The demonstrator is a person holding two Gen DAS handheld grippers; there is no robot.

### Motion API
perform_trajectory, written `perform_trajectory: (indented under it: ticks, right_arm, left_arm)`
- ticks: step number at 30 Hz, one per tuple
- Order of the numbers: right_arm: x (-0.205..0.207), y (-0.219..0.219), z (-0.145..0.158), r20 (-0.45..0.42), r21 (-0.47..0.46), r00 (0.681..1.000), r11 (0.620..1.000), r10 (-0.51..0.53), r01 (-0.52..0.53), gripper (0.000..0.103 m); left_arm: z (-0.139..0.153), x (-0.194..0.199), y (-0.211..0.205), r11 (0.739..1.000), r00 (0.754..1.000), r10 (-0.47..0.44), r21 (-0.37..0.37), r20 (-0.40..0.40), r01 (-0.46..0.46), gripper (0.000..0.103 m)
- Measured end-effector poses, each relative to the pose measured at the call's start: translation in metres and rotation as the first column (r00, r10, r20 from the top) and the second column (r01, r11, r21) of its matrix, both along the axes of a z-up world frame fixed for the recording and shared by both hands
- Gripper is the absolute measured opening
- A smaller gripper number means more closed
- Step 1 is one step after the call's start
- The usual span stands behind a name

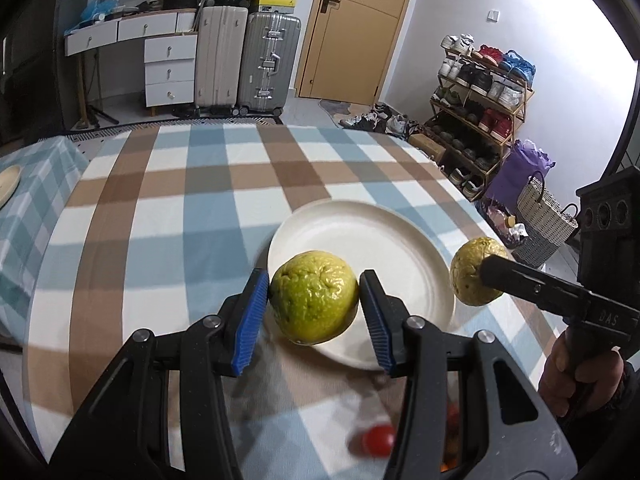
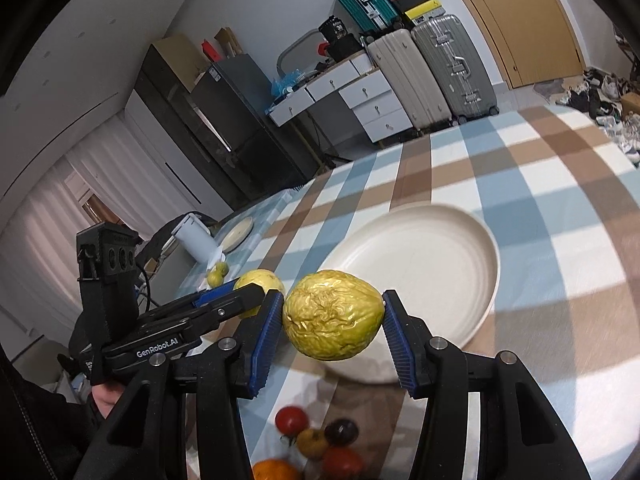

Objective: Organize fruits
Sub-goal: 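Carry both citrus fruits onto the cream plate and open both grippers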

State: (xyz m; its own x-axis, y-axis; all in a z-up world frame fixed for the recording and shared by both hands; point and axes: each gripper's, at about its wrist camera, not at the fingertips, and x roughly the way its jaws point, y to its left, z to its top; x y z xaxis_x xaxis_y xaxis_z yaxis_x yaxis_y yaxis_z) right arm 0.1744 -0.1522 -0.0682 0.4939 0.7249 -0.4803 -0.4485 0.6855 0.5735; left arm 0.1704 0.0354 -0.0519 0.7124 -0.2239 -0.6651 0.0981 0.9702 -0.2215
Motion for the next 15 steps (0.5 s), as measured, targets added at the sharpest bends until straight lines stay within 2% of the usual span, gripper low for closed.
perform_trajectory:
  ticks: [8,15]
  right_arm:
    - [0.051,-0.001,0.011,0.028,-0.028,1.0,1.0,-0.003,0.004,0.051]
    - [0.096,0.011,-0.007,-0.02,-0.046,1.0,0.999,0.007,-0.007,0.051]
  left_arm:
    - [-0.003,0.064,-0.009,0.999,0.999,-0.034,-0.024,-0.026,0.033,0.044]
    - [-0.032,0.112,-0.015,0.995,0.993,-0.076,-0.076,-0.094,0.069,0.044]
